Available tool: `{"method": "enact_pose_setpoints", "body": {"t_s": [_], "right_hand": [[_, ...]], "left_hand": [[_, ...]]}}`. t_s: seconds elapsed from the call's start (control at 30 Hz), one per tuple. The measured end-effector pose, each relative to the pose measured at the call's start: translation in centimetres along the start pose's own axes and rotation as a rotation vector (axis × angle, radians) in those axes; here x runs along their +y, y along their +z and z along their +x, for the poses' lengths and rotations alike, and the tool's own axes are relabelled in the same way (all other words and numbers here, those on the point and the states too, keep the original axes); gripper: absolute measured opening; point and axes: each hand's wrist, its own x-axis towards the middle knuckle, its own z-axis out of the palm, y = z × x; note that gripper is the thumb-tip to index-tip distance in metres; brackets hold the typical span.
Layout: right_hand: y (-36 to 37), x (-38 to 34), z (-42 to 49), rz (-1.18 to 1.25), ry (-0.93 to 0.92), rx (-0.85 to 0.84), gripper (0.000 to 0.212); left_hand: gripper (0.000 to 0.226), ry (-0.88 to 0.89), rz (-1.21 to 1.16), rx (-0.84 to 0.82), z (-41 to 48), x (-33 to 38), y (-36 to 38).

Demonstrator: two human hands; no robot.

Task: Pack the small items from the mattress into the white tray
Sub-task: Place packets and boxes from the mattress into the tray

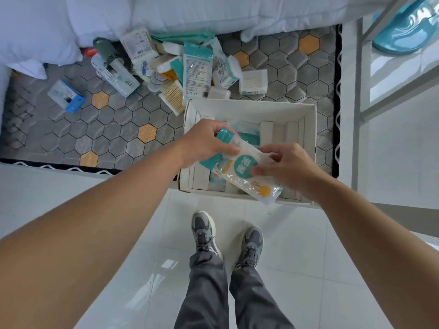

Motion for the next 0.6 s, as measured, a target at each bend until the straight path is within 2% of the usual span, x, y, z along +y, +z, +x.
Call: {"method": "enact_pose_setpoints", "body": {"t_s": [0.07, 0.17, 0.23, 0.3, 0.4, 0.5, 0.6], "right_hand": [[0.3, 0.3, 0.4, 0.245, 0.076, 0.061, 0.039], [0.2, 0.8, 1.1, 0.706, 0.225, 0.126, 0.051], [0.2, 0.7, 1.4, 0.919, 0.290, 0.118, 0.045], [0.8, 0.7, 1.9, 0.891, 0.309, 0.130, 0.032], [2.5, 0.7, 3.4, 0.741, 0.318, 0.219, 0.025], [4.4, 0.2, 5.8, 0.549, 0.286, 0.286, 0.027], [5.8, 0.0, 8.7, 0.272, 0.227, 0.306, 0.026]], "left_hand": [[0.029, -0.059, -0.061, -0.001, -0.1, -0.5, -0.6], [0.018, -0.145, -0.328, 0.137, 0.0, -1.7, -0.4], [0.019, -0.183, -0.453, 0.217, -0.2, -2.5, 0.3], [0.023, -0.213, -0.422, 0.185, -0.5, -3.3, 1.1], [0.027, -0.206, -0.075, 0.102, -0.6, -4.3, 1.9], [0.053, -0.038, 0.389, 0.210, -0.1, -4.7, 2.4], [0.074, 0.069, 0.705, 0.348, 1.0, -5.6, 2.6]]}}
